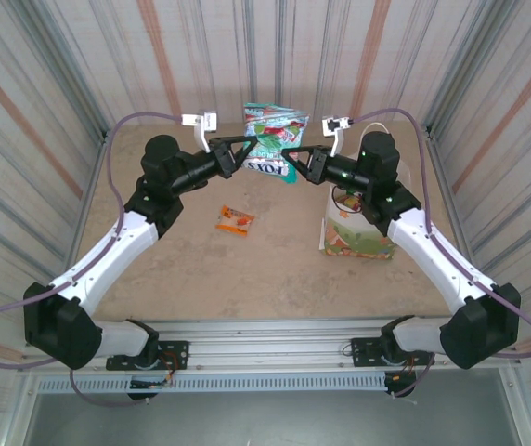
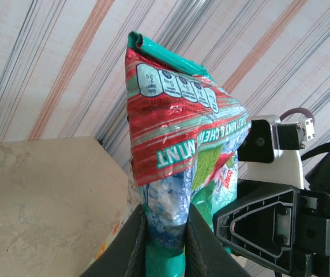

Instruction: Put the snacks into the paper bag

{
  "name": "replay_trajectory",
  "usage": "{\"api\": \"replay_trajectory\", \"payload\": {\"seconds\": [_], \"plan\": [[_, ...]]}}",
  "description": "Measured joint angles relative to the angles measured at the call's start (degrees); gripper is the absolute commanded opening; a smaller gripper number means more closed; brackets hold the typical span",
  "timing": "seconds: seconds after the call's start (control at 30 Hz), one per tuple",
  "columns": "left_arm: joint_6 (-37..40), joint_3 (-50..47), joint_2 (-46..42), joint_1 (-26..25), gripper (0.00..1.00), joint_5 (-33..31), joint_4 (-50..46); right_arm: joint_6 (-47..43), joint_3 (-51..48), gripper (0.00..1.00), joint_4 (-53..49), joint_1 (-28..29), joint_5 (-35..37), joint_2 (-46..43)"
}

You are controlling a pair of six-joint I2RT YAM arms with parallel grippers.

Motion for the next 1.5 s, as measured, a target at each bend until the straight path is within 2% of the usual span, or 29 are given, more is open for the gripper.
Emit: {"api": "replay_trajectory", "payload": {"seconds": [0.07, 0.17, 0.33, 0.5, 0.7, 0.87, 1.03, 1.2, 1.5], "plan": [[0.2, 0.0, 0.0, 0.0, 0.43, -0.7, -0.7, -0.8, 0.0, 0.02, -0.3, 0.1, 0.3, 0.0], [0.4, 0.0, -0.2, 0.0, 0.56, -1.5, -1.9, -2.3, 0.0, 0.01, -1.9, 0.0, 0.9, -0.3], [2.3, 0.0, -1.8, 0.0, 0.69, -3.5, -7.1, -7.1, 1.1, 0.01, -8.3, -3.3, 0.7, -1.7], [5.9, 0.3, -2.5, 0.0, 0.72, -5.2, -13.6, -16.0, 6.6, 0.00, -19.5, -11.1, 0.1, -4.7], [11.8, -2.4, -2.8, 0.0, 0.72, -8.0, -19.4, -27.5, 11.4, 0.00, -31.3, -25.8, -2.3, -11.3], [15.6, -3.2, -2.8, 0.0, 0.72, -8.9, -23.8, -35.5, 15.9, 0.00, -42.1, -33.6, -3.3, -12.9], [17.0, -3.2, -1.9, 0.0, 0.71, -9.0, -25.3, -38.9, 18.2, 0.01, -53.9, -34.8, -2.4, -12.4], [17.2, -3.2, 0.3, 0.0, 0.71, -8.8, -26.5, -35.6, 18.2, 0.00, -62.8, -34.8, -1.6, -12.0], [17.2, -3.2, 1.7, 0.0, 0.71, -8.0, -27.9, -27.3, 15.0, 0.00, -66.1, -34.1, 4.1, -11.8]]}}
